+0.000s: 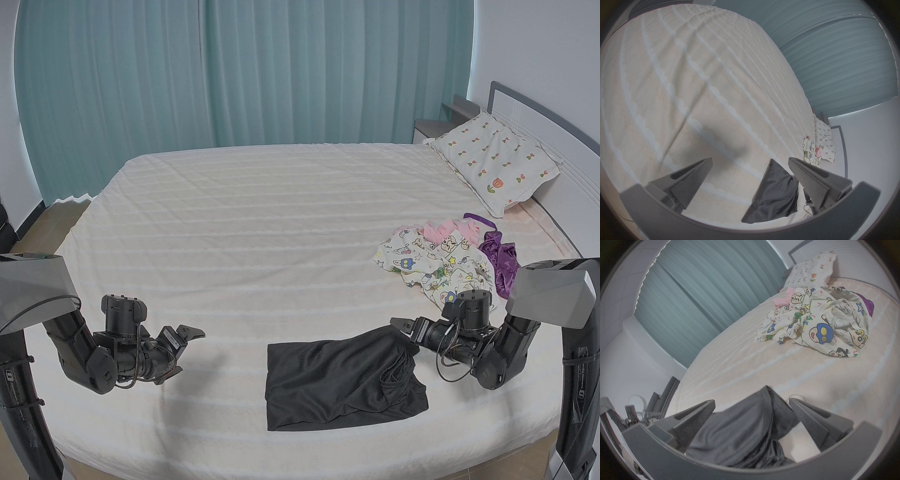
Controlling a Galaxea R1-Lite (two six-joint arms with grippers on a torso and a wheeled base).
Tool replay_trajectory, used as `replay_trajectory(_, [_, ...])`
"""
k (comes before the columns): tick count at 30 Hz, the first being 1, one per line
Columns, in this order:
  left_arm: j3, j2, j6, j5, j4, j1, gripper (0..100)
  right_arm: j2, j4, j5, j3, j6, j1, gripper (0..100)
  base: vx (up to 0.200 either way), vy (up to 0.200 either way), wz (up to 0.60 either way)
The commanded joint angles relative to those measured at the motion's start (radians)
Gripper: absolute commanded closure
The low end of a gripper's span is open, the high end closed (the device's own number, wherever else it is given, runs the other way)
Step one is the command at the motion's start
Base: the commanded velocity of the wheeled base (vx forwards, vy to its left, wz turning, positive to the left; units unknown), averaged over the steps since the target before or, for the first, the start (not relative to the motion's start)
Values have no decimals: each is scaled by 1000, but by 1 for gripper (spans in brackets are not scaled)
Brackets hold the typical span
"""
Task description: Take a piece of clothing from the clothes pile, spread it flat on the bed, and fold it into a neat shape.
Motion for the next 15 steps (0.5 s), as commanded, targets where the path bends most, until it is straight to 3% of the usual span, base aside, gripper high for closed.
replay_trajectory(1, [0,3,0,0,-1,-1,0,2,-25,-1,63,-27,49,0,0,0,0])
replay_trajectory(5, [0,3,0,0,-1,-1,0,0,-27,-5,71,-32,66,0,0,0,0])
replay_trajectory(15, [-1,9,1,2,-1,-2,0,9,-31,-10,79,-164,94,0,-180,0,0])
